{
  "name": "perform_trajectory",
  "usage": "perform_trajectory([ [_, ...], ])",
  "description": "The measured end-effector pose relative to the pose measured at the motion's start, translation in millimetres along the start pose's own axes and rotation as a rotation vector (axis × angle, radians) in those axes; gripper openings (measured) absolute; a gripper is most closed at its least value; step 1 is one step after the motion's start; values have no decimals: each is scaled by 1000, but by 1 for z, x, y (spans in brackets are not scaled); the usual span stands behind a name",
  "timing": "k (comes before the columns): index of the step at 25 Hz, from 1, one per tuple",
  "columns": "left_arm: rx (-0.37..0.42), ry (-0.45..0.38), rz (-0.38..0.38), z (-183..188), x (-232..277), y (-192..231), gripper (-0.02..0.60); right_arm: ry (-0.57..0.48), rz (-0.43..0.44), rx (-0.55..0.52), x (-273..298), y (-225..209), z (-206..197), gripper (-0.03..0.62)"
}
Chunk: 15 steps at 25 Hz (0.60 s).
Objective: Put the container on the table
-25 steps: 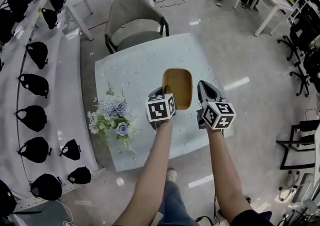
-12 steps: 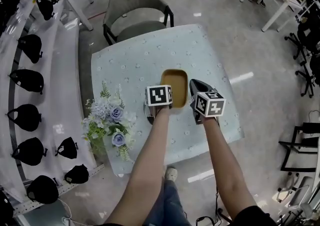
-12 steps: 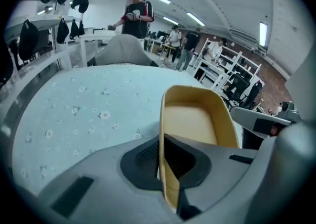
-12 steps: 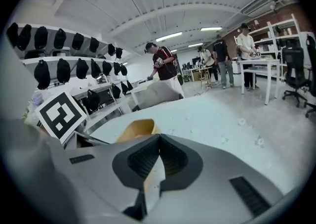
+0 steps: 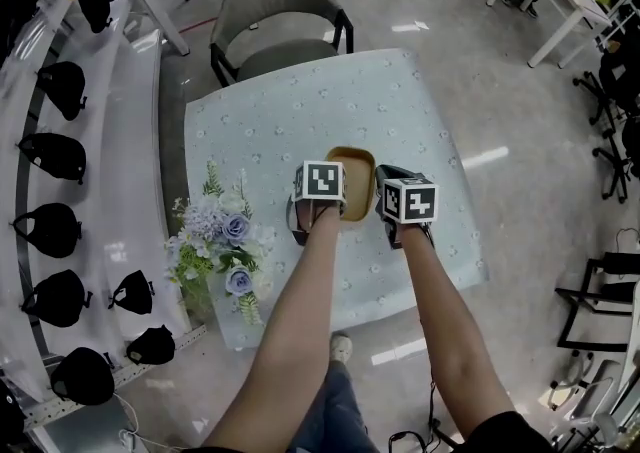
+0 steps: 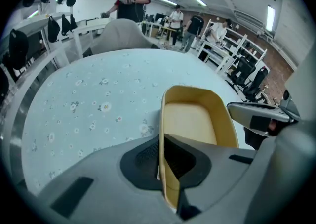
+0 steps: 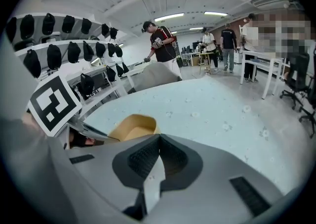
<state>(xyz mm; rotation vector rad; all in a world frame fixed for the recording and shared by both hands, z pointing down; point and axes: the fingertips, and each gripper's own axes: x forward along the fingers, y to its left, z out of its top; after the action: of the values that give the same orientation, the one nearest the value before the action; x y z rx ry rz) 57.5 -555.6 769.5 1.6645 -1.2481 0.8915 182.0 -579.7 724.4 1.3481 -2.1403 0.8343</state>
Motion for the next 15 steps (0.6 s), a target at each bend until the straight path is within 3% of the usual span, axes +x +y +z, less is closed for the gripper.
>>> perform_trajectory([
  [8, 50, -27, -6, 3, 5, -3, 9, 36, -15, 6, 2, -4, -13, -2],
  [11, 33, -21, -25, 0, 4, -3, 11, 32, -10, 17, 1, -4, -14, -2],
  [15, 20, -40, -39, 2, 1, -4, 66, 35, -21, 10, -3, -5, -15, -2],
])
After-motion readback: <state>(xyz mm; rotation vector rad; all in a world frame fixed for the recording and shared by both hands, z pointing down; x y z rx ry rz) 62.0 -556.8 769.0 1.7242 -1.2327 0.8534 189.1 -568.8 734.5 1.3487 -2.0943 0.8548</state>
